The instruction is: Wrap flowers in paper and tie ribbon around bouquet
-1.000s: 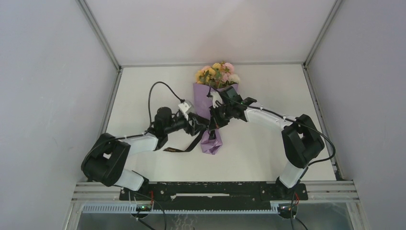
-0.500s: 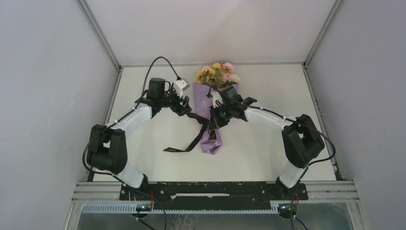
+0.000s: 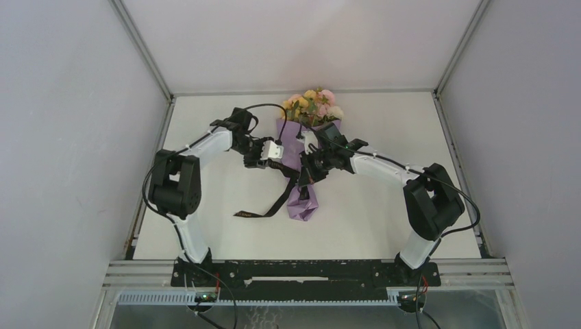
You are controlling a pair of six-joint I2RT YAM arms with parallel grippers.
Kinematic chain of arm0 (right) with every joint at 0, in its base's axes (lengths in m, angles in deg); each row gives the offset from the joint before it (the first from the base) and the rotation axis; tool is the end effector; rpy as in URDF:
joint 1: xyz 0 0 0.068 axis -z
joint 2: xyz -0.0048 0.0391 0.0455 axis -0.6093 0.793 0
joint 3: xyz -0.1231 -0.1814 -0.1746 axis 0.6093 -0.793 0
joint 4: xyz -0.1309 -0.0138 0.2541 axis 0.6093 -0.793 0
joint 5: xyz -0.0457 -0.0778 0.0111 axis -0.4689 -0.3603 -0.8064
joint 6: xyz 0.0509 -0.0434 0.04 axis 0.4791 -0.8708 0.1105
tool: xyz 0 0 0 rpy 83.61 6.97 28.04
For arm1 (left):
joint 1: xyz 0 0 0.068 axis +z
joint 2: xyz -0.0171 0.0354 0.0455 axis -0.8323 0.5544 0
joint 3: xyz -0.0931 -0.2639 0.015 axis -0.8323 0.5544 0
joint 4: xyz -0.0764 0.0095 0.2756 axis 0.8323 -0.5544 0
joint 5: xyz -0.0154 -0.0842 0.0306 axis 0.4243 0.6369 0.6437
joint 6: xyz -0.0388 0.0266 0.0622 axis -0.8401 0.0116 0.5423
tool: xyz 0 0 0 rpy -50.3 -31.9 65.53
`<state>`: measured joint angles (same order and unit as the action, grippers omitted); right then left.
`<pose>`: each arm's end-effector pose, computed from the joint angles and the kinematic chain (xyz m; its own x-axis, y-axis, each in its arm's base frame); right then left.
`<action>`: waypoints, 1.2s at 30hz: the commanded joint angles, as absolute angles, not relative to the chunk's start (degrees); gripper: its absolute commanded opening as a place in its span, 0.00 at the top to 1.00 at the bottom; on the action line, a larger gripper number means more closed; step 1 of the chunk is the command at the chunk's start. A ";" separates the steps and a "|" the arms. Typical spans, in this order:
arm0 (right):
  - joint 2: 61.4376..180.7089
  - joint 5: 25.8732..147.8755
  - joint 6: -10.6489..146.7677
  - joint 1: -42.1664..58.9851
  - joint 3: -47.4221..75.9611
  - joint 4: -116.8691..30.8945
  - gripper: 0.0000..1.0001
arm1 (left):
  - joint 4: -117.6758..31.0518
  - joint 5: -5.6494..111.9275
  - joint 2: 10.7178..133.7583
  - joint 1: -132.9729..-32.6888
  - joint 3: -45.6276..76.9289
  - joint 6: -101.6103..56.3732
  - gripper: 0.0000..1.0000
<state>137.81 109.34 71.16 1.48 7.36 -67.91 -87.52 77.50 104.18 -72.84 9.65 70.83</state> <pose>0.3032 0.2621 0.1959 -0.7774 -0.3817 -0.5000 -0.6194 0.6031 0.5026 0.3817 -0.1505 0.1697 0.2727 0.7888 -0.5509 0.9563 -0.1592 0.2454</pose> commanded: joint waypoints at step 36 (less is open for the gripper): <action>135.69 112.55 70.62 4.70 4.39 -64.10 1.00 | -80.99 72.85 107.11 -77.79 10.84 76.00 1.00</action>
